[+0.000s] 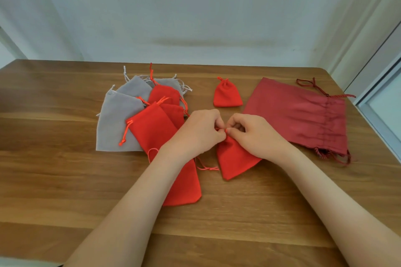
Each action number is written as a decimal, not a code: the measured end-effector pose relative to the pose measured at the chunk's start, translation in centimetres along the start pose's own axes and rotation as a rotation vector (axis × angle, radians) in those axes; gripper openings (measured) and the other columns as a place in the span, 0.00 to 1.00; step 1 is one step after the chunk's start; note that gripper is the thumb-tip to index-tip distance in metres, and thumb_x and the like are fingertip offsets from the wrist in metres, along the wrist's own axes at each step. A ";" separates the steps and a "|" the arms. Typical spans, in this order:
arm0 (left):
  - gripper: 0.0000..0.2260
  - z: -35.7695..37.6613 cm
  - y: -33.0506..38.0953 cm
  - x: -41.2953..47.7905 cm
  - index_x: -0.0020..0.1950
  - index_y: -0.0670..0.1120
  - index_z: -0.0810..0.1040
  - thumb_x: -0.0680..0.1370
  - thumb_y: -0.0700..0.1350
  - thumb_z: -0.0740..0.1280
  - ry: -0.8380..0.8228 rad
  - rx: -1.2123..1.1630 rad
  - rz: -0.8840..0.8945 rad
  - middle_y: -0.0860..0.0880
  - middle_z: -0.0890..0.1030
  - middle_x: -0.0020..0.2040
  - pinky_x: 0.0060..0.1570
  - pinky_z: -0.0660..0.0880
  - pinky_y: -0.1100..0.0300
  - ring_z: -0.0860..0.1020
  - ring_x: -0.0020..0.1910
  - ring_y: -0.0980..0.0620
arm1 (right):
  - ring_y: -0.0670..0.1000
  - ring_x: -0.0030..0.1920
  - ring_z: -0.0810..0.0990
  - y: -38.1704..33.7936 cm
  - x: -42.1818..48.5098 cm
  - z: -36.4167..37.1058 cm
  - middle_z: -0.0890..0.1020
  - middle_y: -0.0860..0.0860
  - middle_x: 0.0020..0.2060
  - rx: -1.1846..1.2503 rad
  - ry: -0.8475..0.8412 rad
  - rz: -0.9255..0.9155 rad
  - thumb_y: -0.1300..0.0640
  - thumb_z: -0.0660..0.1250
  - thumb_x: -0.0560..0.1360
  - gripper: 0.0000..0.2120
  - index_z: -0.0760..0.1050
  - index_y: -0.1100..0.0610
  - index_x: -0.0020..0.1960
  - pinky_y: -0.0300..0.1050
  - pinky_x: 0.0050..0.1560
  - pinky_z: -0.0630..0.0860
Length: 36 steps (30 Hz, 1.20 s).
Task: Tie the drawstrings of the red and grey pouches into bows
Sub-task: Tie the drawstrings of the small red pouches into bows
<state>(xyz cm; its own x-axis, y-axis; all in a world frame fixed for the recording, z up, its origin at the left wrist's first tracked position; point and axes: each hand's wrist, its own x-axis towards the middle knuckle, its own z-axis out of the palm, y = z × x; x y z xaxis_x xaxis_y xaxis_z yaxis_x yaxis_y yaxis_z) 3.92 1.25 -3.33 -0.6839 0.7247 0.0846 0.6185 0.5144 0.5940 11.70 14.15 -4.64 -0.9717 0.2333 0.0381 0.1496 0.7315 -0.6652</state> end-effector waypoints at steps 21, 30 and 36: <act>0.06 -0.3 -2.2 0.0 0.40 0.43 0.79 0.75 0.34 0.68 -0.113 -0.692 -0.029 0.49 0.80 0.35 0.40 0.72 0.70 0.75 0.34 0.61 | 0.41 0.40 0.75 0.2 0.0 -1.0 0.78 0.42 0.37 0.081 0.003 -0.093 0.59 0.65 0.77 0.11 0.72 0.45 0.39 0.33 0.42 0.68; 0.09 1.0 -1.4 0.4 0.49 0.49 0.81 0.76 0.36 0.66 0.057 -0.957 -0.064 0.52 0.82 0.36 0.50 0.71 0.60 0.77 0.39 0.56 | 0.44 0.37 0.74 0.0 0.0 -1.2 0.81 0.53 0.39 0.377 0.010 0.032 0.59 0.63 0.78 0.07 0.77 0.56 0.43 0.41 0.41 0.69; 0.10 0.7 -1.3 0.4 0.44 0.47 0.81 0.77 0.33 0.64 0.036 -0.907 0.010 0.54 0.83 0.38 0.47 0.72 0.67 0.78 0.40 0.58 | 0.46 0.37 0.76 -0.3 -0.3 -1.5 0.81 0.50 0.37 0.591 -0.030 0.089 0.57 0.64 0.78 0.08 0.79 0.54 0.42 0.43 0.41 0.70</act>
<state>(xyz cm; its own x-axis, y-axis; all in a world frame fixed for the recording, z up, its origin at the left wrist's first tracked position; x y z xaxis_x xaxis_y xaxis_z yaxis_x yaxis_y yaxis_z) 3.11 1.19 -4.66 -0.7014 0.7043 0.1093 0.0929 -0.0617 0.9938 12.22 14.82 -3.31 -0.9661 0.2526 -0.0526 0.1121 0.2272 -0.9674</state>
